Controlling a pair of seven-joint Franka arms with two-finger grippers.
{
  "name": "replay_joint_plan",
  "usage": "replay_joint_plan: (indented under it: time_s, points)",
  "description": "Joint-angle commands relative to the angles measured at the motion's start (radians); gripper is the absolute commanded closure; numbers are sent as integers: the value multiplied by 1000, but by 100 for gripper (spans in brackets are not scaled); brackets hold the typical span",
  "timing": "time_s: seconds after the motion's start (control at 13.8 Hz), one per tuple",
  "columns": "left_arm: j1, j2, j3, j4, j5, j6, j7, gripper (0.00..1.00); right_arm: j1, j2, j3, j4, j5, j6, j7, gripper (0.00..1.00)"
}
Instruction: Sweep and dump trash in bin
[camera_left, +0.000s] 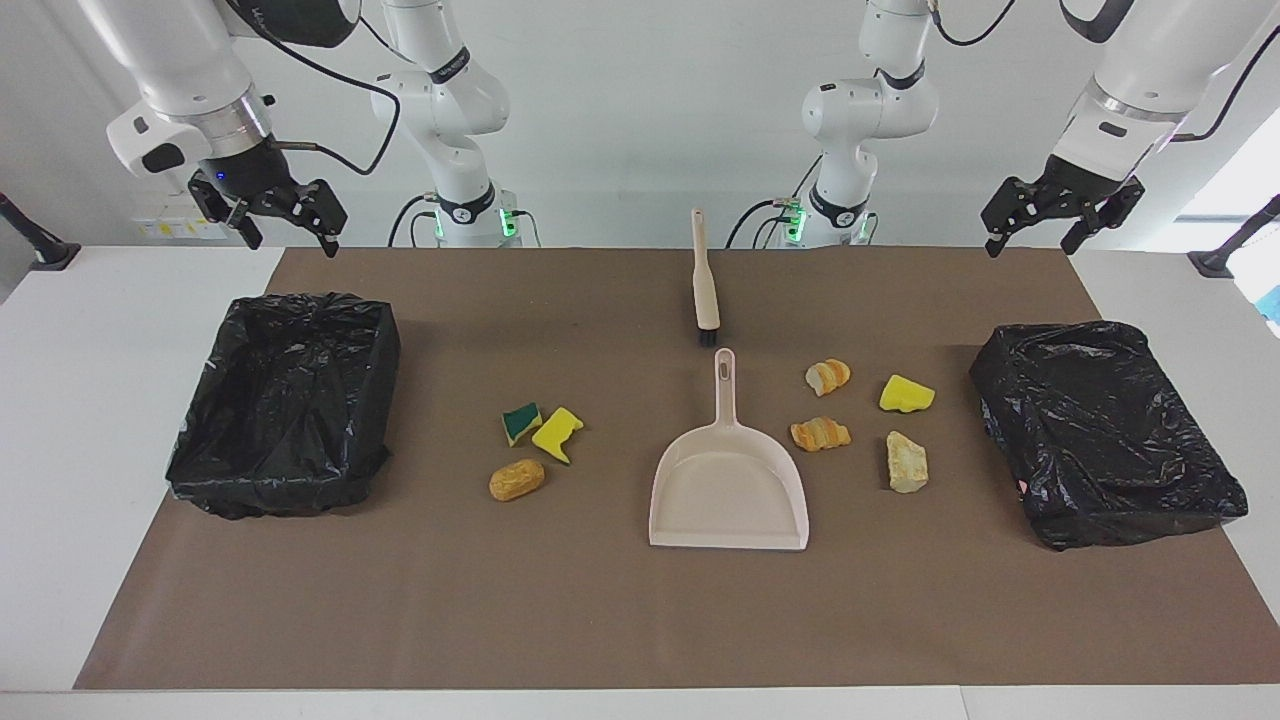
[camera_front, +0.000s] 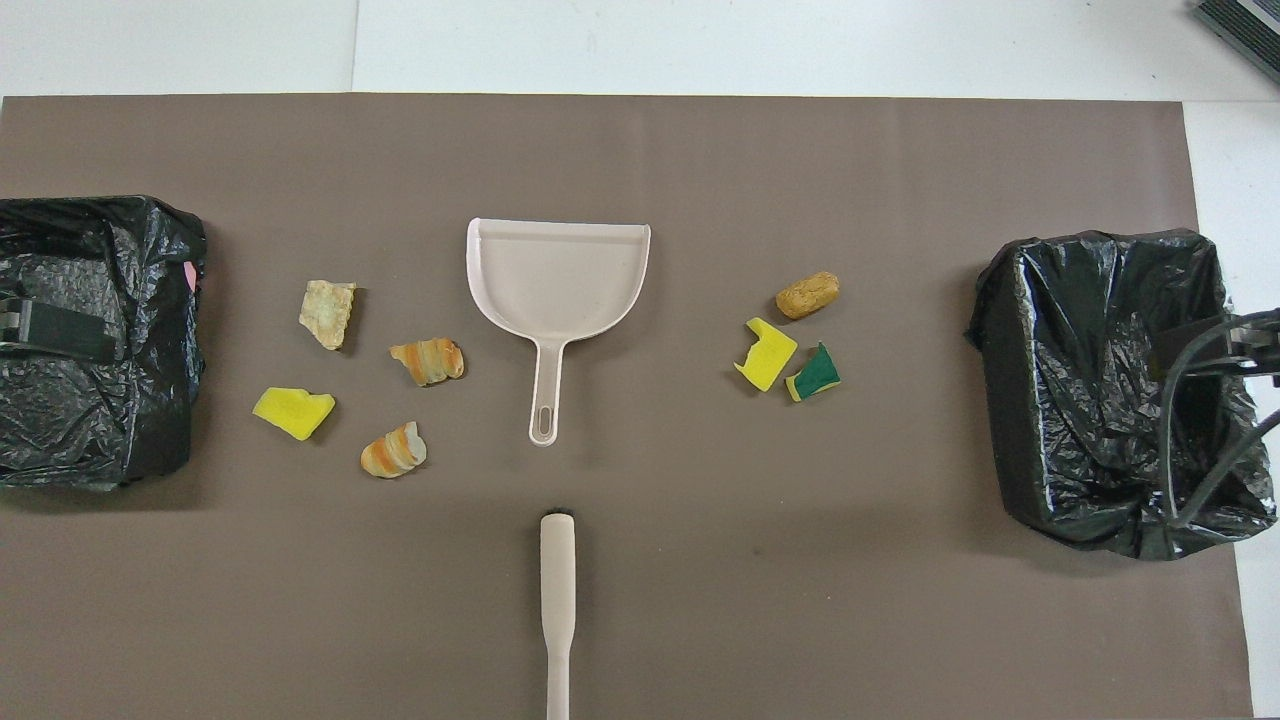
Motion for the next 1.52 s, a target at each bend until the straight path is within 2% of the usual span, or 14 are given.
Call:
replay_joint_plan:
  time_s: [0.0, 1.44]
  points:
    - [-13, -17, 18, -17, -26, 19, 5, 0, 1, -15, 3, -7, 0, -8, 26, 0]
    - [-11, -19, 22, -17, -19, 2, 8, 0, 1, -38, 17, -42, 3, -7, 20, 0]
